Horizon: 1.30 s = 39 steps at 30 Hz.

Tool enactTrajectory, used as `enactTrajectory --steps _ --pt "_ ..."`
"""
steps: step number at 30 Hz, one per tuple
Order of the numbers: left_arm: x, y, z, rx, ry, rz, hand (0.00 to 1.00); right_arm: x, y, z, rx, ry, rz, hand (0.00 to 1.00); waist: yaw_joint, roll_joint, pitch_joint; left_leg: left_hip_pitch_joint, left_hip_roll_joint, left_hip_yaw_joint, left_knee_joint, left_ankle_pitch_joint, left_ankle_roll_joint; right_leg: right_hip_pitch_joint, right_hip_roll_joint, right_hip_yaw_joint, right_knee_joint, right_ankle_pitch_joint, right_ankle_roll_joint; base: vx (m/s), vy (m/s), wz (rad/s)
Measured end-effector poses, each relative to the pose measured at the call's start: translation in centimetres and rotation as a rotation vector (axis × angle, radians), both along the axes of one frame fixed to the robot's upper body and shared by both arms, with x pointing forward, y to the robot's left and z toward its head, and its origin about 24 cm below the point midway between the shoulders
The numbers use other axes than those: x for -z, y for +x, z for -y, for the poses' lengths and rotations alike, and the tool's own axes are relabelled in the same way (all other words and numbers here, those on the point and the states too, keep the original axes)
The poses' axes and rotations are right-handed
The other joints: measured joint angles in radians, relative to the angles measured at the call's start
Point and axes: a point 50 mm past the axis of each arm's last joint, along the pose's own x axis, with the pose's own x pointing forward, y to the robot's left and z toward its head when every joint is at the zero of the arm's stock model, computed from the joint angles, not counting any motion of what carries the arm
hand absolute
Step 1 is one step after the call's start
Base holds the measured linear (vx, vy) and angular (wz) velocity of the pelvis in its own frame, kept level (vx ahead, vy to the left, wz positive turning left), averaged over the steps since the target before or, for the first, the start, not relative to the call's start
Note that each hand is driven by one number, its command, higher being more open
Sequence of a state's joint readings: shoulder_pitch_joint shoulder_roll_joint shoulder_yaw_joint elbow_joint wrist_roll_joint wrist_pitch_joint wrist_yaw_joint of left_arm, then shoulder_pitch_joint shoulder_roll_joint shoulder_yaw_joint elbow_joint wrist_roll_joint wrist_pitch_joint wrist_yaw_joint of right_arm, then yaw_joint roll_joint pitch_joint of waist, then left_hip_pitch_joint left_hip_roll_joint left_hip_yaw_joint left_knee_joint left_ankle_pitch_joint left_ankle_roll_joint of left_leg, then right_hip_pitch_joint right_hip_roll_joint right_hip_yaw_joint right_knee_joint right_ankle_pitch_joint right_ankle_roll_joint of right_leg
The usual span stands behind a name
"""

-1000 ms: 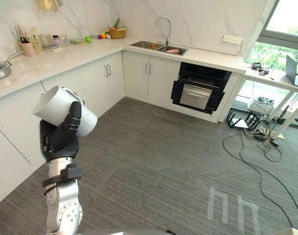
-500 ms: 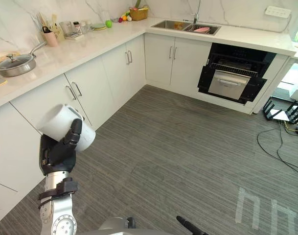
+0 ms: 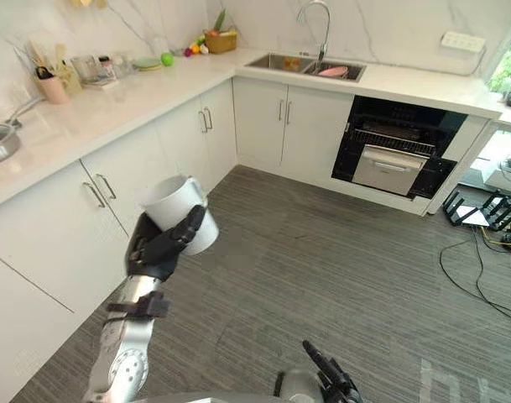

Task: Walk over to the sink, pick up the cup, carry it to the dishwasher, place the cup inside the dishwasher, then close the dishwasher door

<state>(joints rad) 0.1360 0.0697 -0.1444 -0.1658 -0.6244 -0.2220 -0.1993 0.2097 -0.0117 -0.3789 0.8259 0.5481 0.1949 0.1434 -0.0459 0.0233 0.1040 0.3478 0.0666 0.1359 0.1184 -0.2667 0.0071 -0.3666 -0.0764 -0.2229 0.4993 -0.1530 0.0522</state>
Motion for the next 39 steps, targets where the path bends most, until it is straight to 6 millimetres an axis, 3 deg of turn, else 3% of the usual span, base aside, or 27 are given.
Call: enactTrajectory --steps 1,2,3,4,5,8,9,10,11,13,15,17,19,20,22,24,27,28,30,31,32,33,34,35,36,37,39 --pt "0.0 -0.2 0.3 0.003 -0.013 -0.001 0.00 0.0 -0.3 -0.4 -0.019 0.007 -0.006 1.00 -0.002 -0.013 -0.003 0.023 0.002 0.004 0.037 -0.030 -0.028 0.000 0.011 0.045 -0.115 0.078 0.002 0.61 -0.258 0.30" --pt "-0.1 -0.7 0.1 -0.004 -0.017 0.004 0.00 0.1 -1.0 -0.8 -0.044 0.014 -0.022 1.00 -0.004 -0.055 -0.020 0.047 -0.003 -0.002 0.081 -0.071 -0.055 0.002 -0.016 0.072 -0.122 0.191 -0.046 0.65 -0.284 0.30" --pt "0.0 -0.9 0.1 -0.011 -0.019 0.004 0.00 0.1 -1.2 -0.7 -0.038 0.019 -0.027 1.00 -0.005 -0.054 -0.021 0.065 0.005 -0.005 0.100 -0.093 -0.070 0.000 -0.015 0.068 -0.080 0.248 -0.088 0.63 -0.302 0.23" --pt "0.4 -1.1 0.4 -0.025 -0.035 -0.018 0.00 -0.1 -1.0 0.6 -0.054 -0.008 -0.035 1.00 -0.003 -0.004 -0.017 0.070 0.062 -0.004 0.141 -0.109 -0.075 -0.001 0.025 0.042 -0.018 0.171 -0.099 0.45 -0.237 0.06" --pt "0.4 -1.1 0.4 -0.026 -0.033 -0.014 0.00 -0.3 -0.3 0.8 -0.064 -0.025 -0.029 1.00 0.004 0.015 -0.021 0.055 0.081 -0.013 0.174 -0.088 -0.064 -0.001 0.043 0.029 -0.004 0.140 -0.113 0.61 -0.365 0.01" --pt "0.3 -1.1 0.3 -0.042 -0.039 -0.007 0.00 -0.4 0.5 0.2 -0.110 -0.023 -0.035 1.00 0.011 0.020 -0.007 -0.002 0.137 -0.049 0.374 0.059 -0.064 0.070 0.098 -0.005 -0.026 0.057 -0.141 0.45 -0.277 -0.08" --pt "0.3 -1.1 0.3 -0.047 -0.047 -0.008 0.00 -0.4 0.6 0.4 -0.113 -0.024 -0.041 1.00 0.019 0.037 0.005 -0.071 0.172 -0.060 0.526 0.156 -0.065 0.125 0.129 -0.018 -0.084 0.054 -0.142 0.42 -0.199 -0.23" --pt "0.3 -1.1 0.5 -0.052 -0.064 -0.005 0.00 -0.6 0.4 0.6 -0.123 -0.029 -0.046 1.00 0.030 0.058 0.012 -0.170 0.213 -0.077 0.689 0.314 -0.095 0.152 0.136 -0.033 -0.038 0.013 -0.116 0.57 -0.172 -0.10" --pt "0.1 -1.1 0.6 -0.053 -0.080 0.010 0.00 -0.7 0.1 0.8 -0.131 -0.032 -0.050 1.00 0.036 0.042 0.028 -0.293 0.234 -0.091 0.920 0.388 -0.122 0.210 0.136 -0.039 -0.031 -0.043 -0.148 0.51 -0.142 0.06" --pt "0.6 -1.5 0.5 -0.051 -0.067 -0.009 0.00 -0.8 0.3 0.8 -0.148 -0.042 -0.059 1.00 0.041 0.049 0.038 -0.467 0.243 -0.075 1.089 0.296 -0.103 0.302 0.164 -0.044 -0.115 -0.056 -0.160 0.35 -0.111 0.10" --pt "0.7 -1.8 0.2 -0.047 -0.050 -0.007 0.00 -0.9 0.0 1.0 -0.184 -0.055 -0.073 1.00 0.076 0.040 0.032 -0.591 0.241 0.057 0.971 0.138 -0.056 0.414 0.165 -0.033 -0.243 -0.032 -0.130 0.39 -0.111 -0.17" --pt "0.8 -1.9 -0.2 -0.062 -0.052 -0.007 0.00 -0.9 0.1 1.2 -0.189 -0.054 -0.081 1.00 0.099 0.045 0.020 -0.579 0.223 0.134 0.668 0.088 -0.056 0.461 0.163 -0.006 -0.291 -0.019 -0.147 0.44 -0.066 -0.36" --pt "0.7 -2.2 -0.5 -0.082 -0.065 -0.008 0.00 -1.0 0.8 1.1 -0.196 -0.049 -0.068 1.00 0.100 0.042 0.017 -0.538 0.187 0.177 0.327 0.104 -0.059 0.504 0.158 0.019 -0.319 -0.025 -0.136 0.58 0.027 -0.39" --pt "0.8 -2.4 -0.4 -0.077 -0.077 -0.011 0.00 -1.0 0.9 0.7 -0.193 -0.042 -0.063 1.00 0.106 0.030 0.012 -0.533 0.161 0.174 0.213 0.168 -0.060 0.522 0.145 0.039 -0.328 -0.038 -0.117 0.47 0.085 -0.36" --pt "1.2 -2.9 0.1 -0.049 -0.081 -0.024 0.00 -0.9 0.8 0.2 -0.187 -0.029 -0.058 1.00 0.107 0.013 -0.010 -0.530 0.109 0.158 0.123 0.258 -0.065 0.548 0.120 0.059 -0.333 -0.057 -0.084 0.44 0.147 -0.18" --pt "1.2 -3.2 0.8 -0.013 -0.081 -0.010 0.00 -0.5 0.4 -0.3 -0.179 -0.011 -0.082 1.00 0.117 -0.014 -0.030 -0.502 0.058 0.140 0.071 0.329 -0.027 0.575 0.081 0.094 -0.327 -0.088 -0.044 0.44 0.184 -0.09" --pt "0.9 -3.1 0.8 0.011 -0.057 0.008 0.00 0.0 0.5 -1.9 -0.160 0.052 -0.122 1.00 0.119 -0.060 -0.055 -0.472 0.042 0.171 0.186 0.248 0.000 0.608 0.037 0.162 -0.268 -0.078 -0.020 0.44 0.162 -0.15" --pt "0.8 -2.9 0.5 0.018 -0.031 0.013 0.00 0.2 0.8 -2.6 -0.127 0.083 -0.118 1.00 0.128 -0.072 -0.053 -0.496 0.051 0.172 0.317 0.178 -0.004 0.630 0.037 0.167 -0.218 -0.057 -0.020 0.29 0.143 -0.12" --pt "0.8 -2.8 1.1 0.064 -0.017 0.016 0.00 0.5 -0.6 -2.0 -0.036 0.095 -0.141 1.00 0.117 -0.062 -0.099 -0.464 0.025 0.138 0.255 0.144 0.021 0.550 0.032 0.138 0.012 -0.057 -0.019 0.22 0.168 0.13" --pt "0.6 -2.6 1.1 0.090 0.005 0.030 0.00 0.6 -0.5 -2.1 -0.012 0.101 -0.144 1.00 0.107 -0.085 -0.116 -0.433 -0.013 0.127 0.224 0.119 0.016 0.483 -0.013 0.137 0.183 -0.046 -0.008 0.25 0.130 0.39" --pt "0.3 -2.3 1.4 0.131 0.024 0.044 0.00 0.6 -0.3 -2.4 0.014 0.118 -0.136 1.00 0.100 -0.132 -0.110 -0.386 -0.069 0.129 0.189 0.100 0.027 0.393 -0.082 0.133 0.387 0.050 -0.006 0.35 0.137 0.29" --pt "0.3 -2.5 1.8 0.157 0.023 0.038 0.00 0.5 -0.2 -1.9 0.042 0.109 -0.118 1.00 0.098 -0.133 -0.106 -0.334 -0.088 0.130 0.147 0.087 0.033 0.309 -0.122 0.122 0.528 0.269 -0.036 0.32 0.110 0.11" --pt "0.3 -2.6 2.2 0.173 0.025 0.035 0.00 0.3 0.0 -1.3 0.048 0.089 -0.103 1.00 0.094 -0.110 -0.109 -0.306 -0.083 0.129 0.123 0.084 0.037 0.265 -0.121 0.124 0.587 0.367 -0.050 0.33 0.143 -0.08" --pt "0.3 -2.5 2.5 0.179 0.027 0.039 0.00 -0.1 1.0 -1.1 0.037 0.072 -0.055 1.00 0.080 -0.098 -0.100 -0.272 -0.070 0.134 0.105 0.073 0.044 0.162 -0.114 0.132 0.690 0.289 -0.051 0.33 0.126 -0.06" --pt "0.1 -2.3 2.7 0.183 0.029 0.042 0.00 -0.4 2.0 -1.3 0.027 0.069 -0.007 1.00 0.066 -0.091 -0.087 -0.241 -0.051 0.140 0.097 0.066 0.029 0.080 -0.097 0.116 0.707 0.171 -0.042 0.33 0.103 -0.06" --pt "0.1 -2.2 2.8 0.182 0.032 0.040 0.00 -0.6 2.6 -1.4 0.025 0.068 0.017 1.00 0.057 -0.090 -0.084 -0.220 -0.041 0.143 0.093 0.063 0.025 0.051 -0.088 0.100 0.684 0.112 -0.036 0.38 0.061 -0.04" --pt "-0.1 -1.6 3.2 0.195 0.035 0.038 0.00 -1.1 3.5 -1.8 0.041 0.053 0.069 1.00 0.040 -0.063 -0.063 -0.125 0.007 0.152 0.066 0.040 -0.014 0.029 -0.043 -0.032 0.418 0.020 -0.029 0.53 0.006 -0.09"
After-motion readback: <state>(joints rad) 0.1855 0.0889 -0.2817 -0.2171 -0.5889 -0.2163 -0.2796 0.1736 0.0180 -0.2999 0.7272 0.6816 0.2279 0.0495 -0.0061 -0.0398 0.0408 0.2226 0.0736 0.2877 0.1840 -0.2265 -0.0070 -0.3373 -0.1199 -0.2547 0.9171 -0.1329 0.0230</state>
